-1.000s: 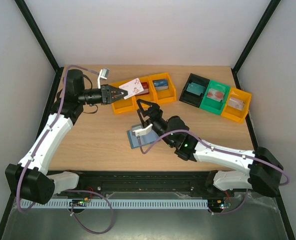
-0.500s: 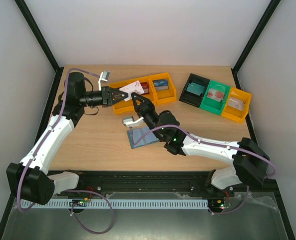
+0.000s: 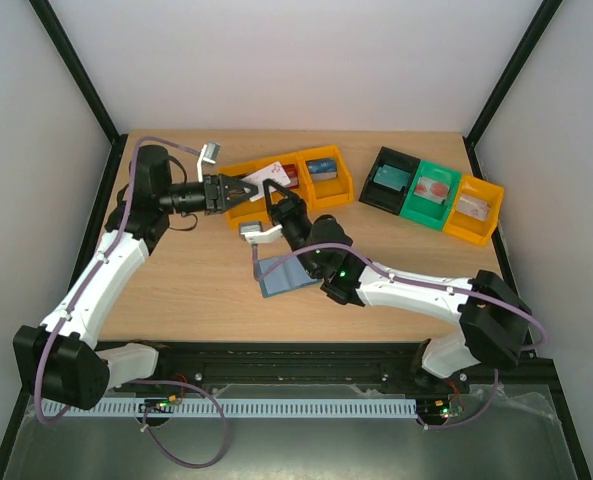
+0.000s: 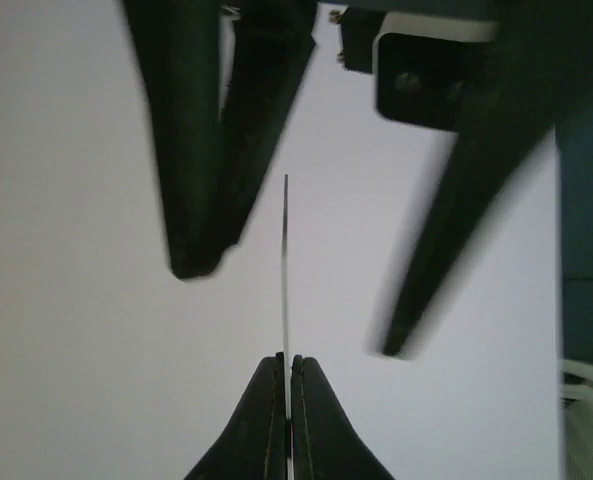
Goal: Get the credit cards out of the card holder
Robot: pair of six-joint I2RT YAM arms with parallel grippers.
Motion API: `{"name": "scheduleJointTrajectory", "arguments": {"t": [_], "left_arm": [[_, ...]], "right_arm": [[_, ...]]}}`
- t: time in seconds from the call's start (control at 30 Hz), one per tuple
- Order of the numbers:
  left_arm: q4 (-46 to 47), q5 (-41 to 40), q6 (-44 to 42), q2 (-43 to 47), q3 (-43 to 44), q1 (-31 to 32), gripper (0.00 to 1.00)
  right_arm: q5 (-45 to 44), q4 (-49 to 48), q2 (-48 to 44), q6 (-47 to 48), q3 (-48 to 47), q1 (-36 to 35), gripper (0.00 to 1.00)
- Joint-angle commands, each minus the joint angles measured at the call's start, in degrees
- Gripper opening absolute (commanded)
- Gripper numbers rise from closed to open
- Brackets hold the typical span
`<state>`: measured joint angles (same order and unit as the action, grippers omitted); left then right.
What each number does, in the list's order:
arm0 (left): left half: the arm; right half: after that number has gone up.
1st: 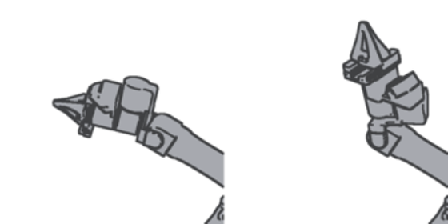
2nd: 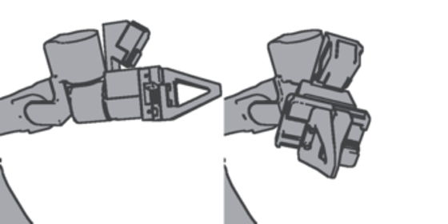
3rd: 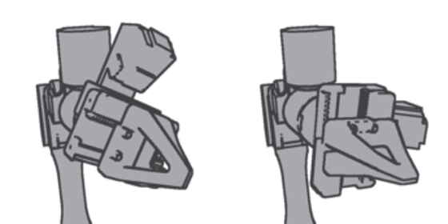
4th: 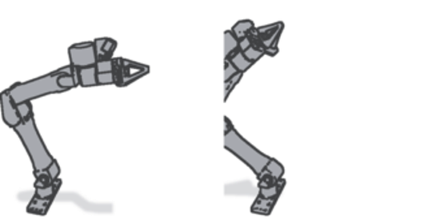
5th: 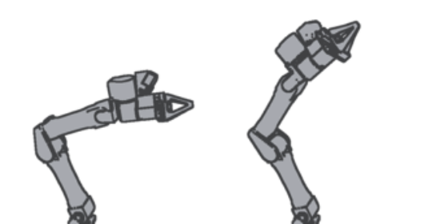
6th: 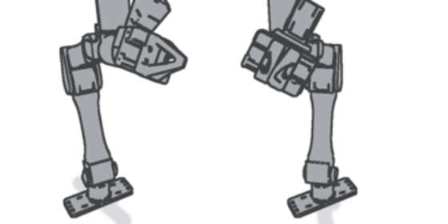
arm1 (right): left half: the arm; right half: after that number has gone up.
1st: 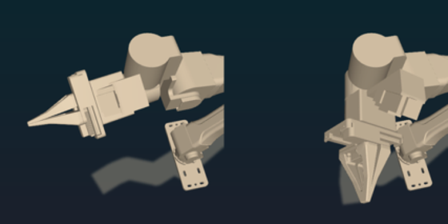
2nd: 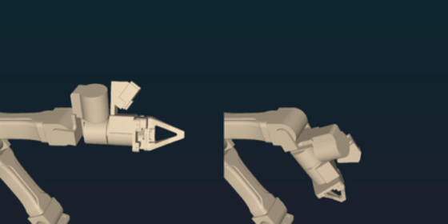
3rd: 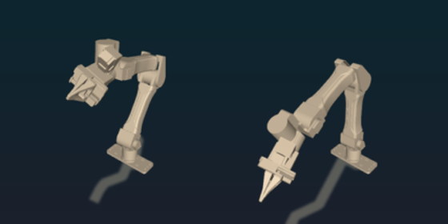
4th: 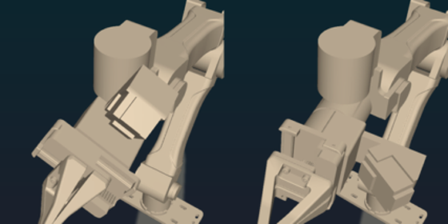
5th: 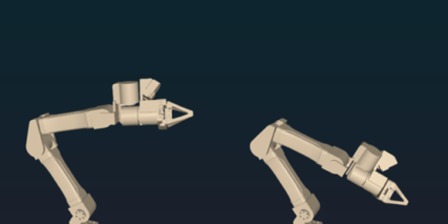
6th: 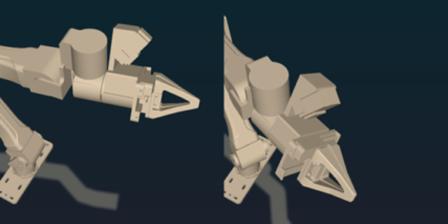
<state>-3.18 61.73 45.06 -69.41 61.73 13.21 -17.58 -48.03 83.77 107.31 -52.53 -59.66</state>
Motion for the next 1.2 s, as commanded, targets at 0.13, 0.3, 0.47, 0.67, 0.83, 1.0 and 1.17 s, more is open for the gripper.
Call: {"name": "scheduleJointTrajectory", "arguments": {"t": [0.13, 0.3, 0.47, 0.67, 0.83, 1.0, 1.17], "left_arm": [[-14.0, -7.9, -25.5, 0.8, 4.9, -1.0, 1.00], [-22.4, -27.6, -45.0, -0.9, 6.1, -1.7, 0.99], [-21.0, -32.2, -54.6, -3.0, 2.5, -5.5, 0.99], [-19.2, -30.9, -57.3, -7.1, 1.5, -8.6, 0.99], [-22.6, -31.2, -60.8, -12.2, 3.5, -8.8, 0.99], [-26.0, -29.9, -61.7, -17.7, 6.4, -9.4, 0.99], [-28.9, -29.2, -62.5, -21.4, 10.0, -11.8, 0.99]], "right_arm": [[-1.0, 44.2, -7.7, -30.5, -13.3, 9.7, 0.02], [12.3, 57.5, -14.8, -36.7, -9.9, 32.1, 0.01], [19.8, 50.1, -19.7, -35.0, -0.2, 52.9, 0.01], [26.2, 47.8, -9.8, -36.6, -1.8, 74.0, 0.02], [27.5, 49.6, -2.4, -34.8, -3.6, 81.4, 0.02], [29.7, 51.1, 2.8, -32.4, -5.7, 84.9, 0.02], [32.0, 55.2, 8.6, -26.4, -8.9, 85.2, 0.02]]}}
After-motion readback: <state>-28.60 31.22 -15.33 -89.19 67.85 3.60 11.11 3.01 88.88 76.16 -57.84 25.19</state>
